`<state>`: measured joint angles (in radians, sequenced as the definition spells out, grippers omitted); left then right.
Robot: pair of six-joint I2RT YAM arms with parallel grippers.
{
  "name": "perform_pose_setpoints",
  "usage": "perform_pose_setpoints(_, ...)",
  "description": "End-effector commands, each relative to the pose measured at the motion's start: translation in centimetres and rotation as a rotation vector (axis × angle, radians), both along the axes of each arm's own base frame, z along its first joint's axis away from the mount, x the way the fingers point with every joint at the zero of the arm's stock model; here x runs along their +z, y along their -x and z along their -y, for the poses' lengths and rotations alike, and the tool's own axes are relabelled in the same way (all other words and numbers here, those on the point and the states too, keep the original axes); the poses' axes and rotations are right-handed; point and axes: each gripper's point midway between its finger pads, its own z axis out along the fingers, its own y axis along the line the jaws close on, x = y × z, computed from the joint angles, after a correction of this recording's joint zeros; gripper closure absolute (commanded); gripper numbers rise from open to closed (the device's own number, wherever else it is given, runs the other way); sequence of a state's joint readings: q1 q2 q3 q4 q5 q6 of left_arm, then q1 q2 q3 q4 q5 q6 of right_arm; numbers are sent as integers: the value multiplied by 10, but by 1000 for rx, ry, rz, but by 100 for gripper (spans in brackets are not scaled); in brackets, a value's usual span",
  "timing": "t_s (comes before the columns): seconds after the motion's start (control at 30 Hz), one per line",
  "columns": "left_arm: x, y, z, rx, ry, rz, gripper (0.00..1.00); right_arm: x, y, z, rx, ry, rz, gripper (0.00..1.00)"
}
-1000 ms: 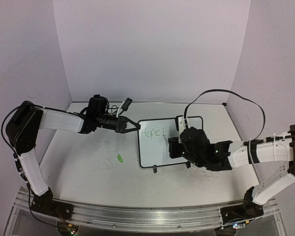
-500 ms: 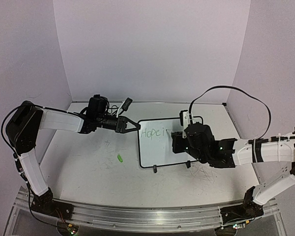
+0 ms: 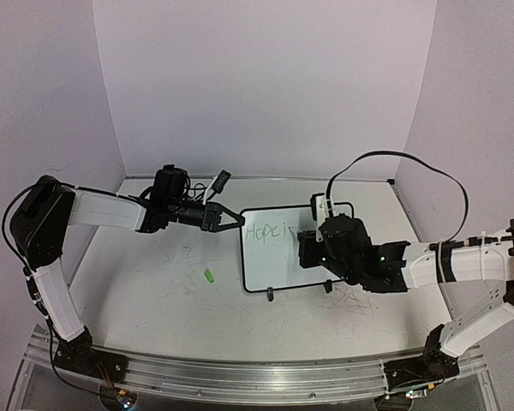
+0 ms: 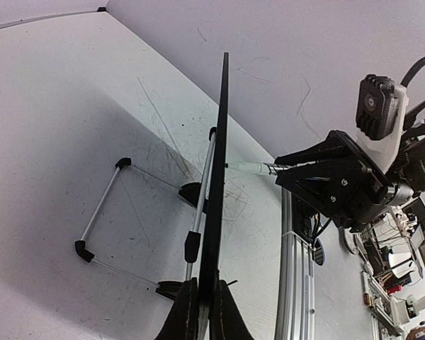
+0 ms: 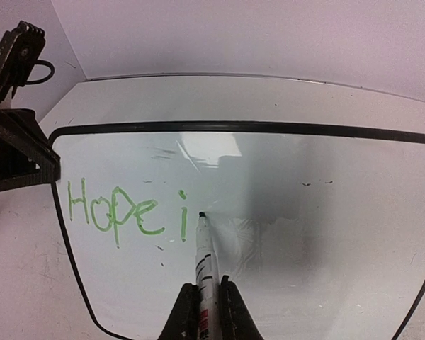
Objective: Write a sentence on the whiteboard
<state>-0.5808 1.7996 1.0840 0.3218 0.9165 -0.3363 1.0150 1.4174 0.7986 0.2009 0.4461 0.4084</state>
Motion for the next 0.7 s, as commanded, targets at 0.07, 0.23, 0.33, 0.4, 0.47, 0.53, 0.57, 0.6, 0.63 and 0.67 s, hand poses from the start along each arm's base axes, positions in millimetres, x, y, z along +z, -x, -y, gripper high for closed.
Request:
perform_pose_setpoints(0.07,26,13,0,-43,48,39,100,24,-9,-7,-13,-43,50,100)
perform_pose_setpoints(0.23,26,13,0,-43,47,38,100,24,-11,-8,-20,-34,55,100)
perform_pose_setpoints(0.33,26,13,0,-42,47,39,100,21,-11,-6,-26,-20,50,100)
perform_pose_setpoints(0.4,26,12,1,-43,48,39,100,17,-11,-4,-30,-12,40,100)
perform_pose_setpoints(0.47,26,13,1,-44,47,38,100,12,-9,-2,-30,-8,26,100)
perform_pose_setpoints(0.53,26,12,1,-43,48,38,100,10,-6,-2,-25,-11,15,100)
perform_pose_setpoints(0.57,26,12,1,-44,48,38,100,8,-5,-1,-23,-10,10,100)
perform_pose_setpoints(0.6,26,12,1,-42,47,37,100,5,-3,-1,-19,-10,3,100)
perform_pose_setpoints(0.63,26,12,1,-43,48,38,100,3,-2,-1,-17,-11,-4,100)
perform_pose_setpoints(0.67,26,12,1,-43,47,37,100,2,-1,-1,-16,-11,-8,100)
